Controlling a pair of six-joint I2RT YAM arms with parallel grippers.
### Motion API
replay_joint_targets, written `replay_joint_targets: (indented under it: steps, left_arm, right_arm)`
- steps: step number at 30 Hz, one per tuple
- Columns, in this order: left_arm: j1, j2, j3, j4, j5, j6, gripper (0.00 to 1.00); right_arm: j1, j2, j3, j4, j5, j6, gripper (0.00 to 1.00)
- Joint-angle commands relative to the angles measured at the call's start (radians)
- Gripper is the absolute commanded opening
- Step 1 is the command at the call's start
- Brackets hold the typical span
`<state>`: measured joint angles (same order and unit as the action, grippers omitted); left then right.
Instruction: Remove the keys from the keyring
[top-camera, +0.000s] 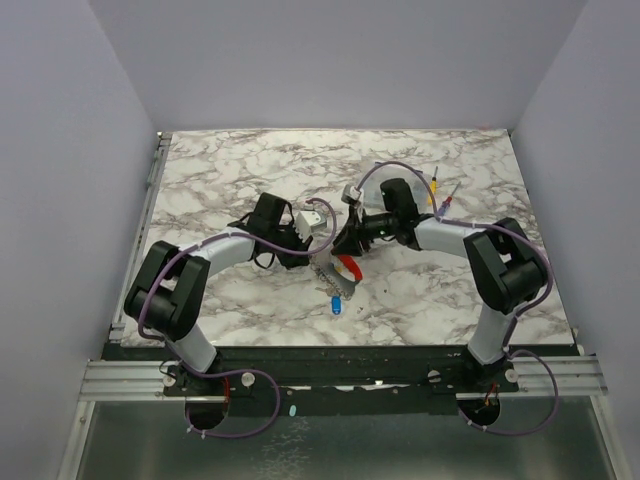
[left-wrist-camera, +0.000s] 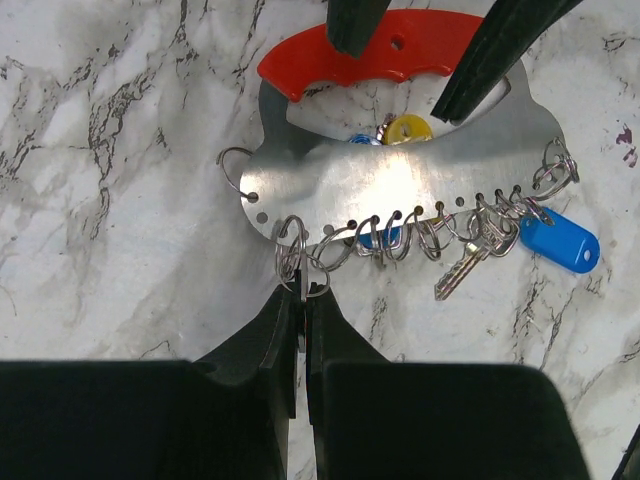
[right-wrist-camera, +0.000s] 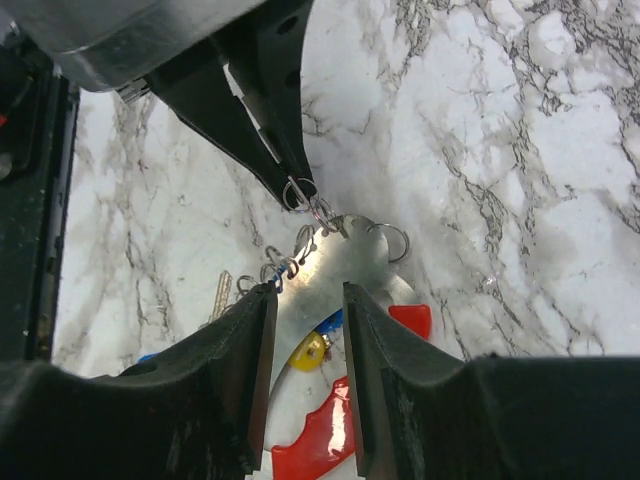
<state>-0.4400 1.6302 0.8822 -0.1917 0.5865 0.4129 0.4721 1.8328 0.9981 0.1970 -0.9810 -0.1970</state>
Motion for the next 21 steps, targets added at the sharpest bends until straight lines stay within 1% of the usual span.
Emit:
replay_joint_targets:
  steps: [1, 2, 4, 5, 11, 13, 15, 16, 17, 21]
  left_arm:
    - [-0.004, 0.020, 0.029, -0.021, 0.030, 0.017, 0.00]
    - [-0.004, 0.022, 0.030, -0.022, 0.033, 0.018, 0.00]
    - [-0.003, 0.026, 0.033, -0.029, 0.041, 0.024, 0.00]
    - [-0.003, 0.027, 0.034, -0.032, 0.043, 0.026, 0.00]
    - [-0.003, 0.028, 0.037, -0.067, 0.080, 0.053, 0.00]
    - [-0.004, 0.031, 0.038, -0.080, 0.082, 0.062, 0.00]
    - [-0.004, 0.032, 0.041, -0.092, 0.082, 0.071, 0.00]
    - [-0.002, 0.030, 0.044, -0.102, 0.084, 0.076, 0.00]
    - [-0.002, 0.028, 0.046, -0.109, 0.084, 0.080, 0.00]
    - [0.012, 0.025, 0.052, -0.150, 0.091, 0.097, 0.00]
  right_arm:
    - [0.013, -0.010, -0.023, 0.065, 0.030, -0.201, 0.41]
    - [0.014, -0.018, -0.060, 0.130, 0.034, -0.193, 0.41]
    - [0.017, -0.031, -0.155, 0.347, 0.038, -0.142, 0.42]
    - [0.023, -0.030, -0.190, 0.428, 0.042, -0.125, 0.43]
    - [0.109, -0.009, -0.289, 0.724, 0.174, -0.132, 0.43]
    - [0.131, 0.006, -0.305, 0.790, 0.187, -0.114, 0.43]
    - [0.158, 0.012, -0.294, 0.764, 0.206, -0.145, 0.43]
    - [0.189, 0.018, -0.285, 0.740, 0.234, -0.179, 0.37]
    - [0.197, 0.020, -0.279, 0.721, 0.250, -0.189, 0.35]
    - [0.217, 0.022, -0.257, 0.630, 0.283, -0.240, 0.35]
